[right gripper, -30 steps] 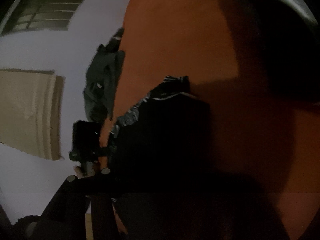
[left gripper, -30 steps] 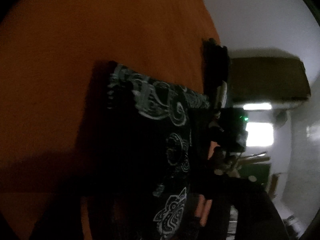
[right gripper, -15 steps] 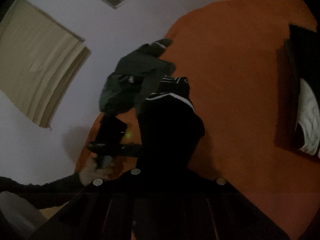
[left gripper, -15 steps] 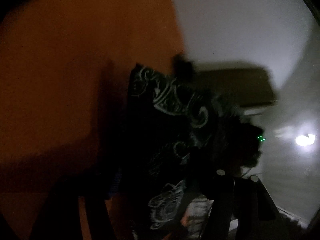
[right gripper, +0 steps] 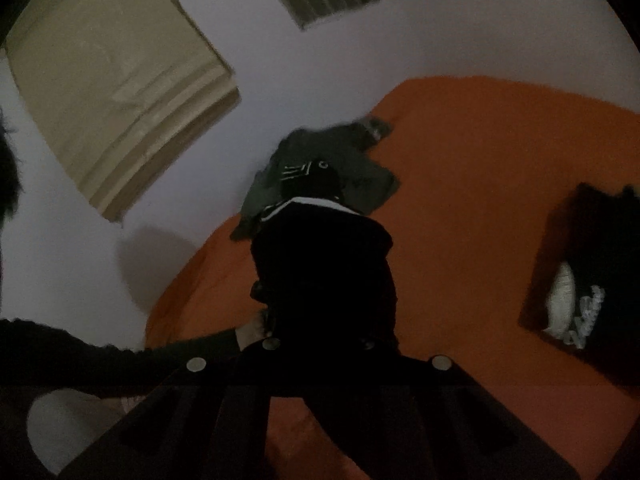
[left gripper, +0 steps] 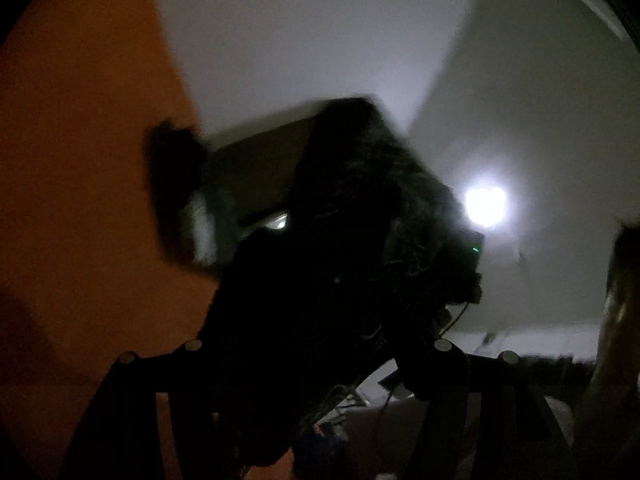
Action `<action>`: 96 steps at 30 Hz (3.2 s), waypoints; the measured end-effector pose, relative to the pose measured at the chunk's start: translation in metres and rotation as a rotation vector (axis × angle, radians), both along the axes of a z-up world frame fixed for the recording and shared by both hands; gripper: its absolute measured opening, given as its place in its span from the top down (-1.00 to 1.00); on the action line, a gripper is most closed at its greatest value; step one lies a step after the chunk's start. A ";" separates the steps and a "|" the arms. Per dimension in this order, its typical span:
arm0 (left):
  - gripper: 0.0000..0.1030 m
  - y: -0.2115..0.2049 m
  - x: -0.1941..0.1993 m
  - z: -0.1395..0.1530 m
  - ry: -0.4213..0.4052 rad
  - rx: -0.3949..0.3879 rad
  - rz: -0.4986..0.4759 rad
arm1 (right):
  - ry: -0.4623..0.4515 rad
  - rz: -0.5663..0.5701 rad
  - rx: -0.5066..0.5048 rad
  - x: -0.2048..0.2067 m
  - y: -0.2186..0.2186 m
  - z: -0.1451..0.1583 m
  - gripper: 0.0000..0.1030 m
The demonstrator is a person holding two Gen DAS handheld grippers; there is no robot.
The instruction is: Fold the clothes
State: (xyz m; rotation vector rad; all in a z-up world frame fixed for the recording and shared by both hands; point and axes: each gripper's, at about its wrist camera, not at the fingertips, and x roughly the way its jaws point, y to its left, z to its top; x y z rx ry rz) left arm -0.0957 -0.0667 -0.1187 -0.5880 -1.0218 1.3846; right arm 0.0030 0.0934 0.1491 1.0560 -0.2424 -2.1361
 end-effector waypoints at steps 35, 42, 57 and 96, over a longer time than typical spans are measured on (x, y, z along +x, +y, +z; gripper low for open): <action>0.03 0.456 -0.189 0.061 -0.041 -0.368 -0.103 | -0.023 -0.471 -0.214 -0.059 0.653 -0.096 0.89; 0.03 0.513 -0.288 0.010 -0.249 -0.629 0.011 | -0.227 -0.608 -0.261 -0.158 0.759 -0.199 0.88; -0.14 0.476 -0.232 0.057 -0.360 -0.771 0.056 | -0.508 -0.758 -0.166 -0.161 0.802 -0.229 -0.26; -0.02 0.474 -0.170 0.063 -0.299 -1.119 0.263 | -0.414 -1.180 -0.110 0.084 0.732 -0.226 0.34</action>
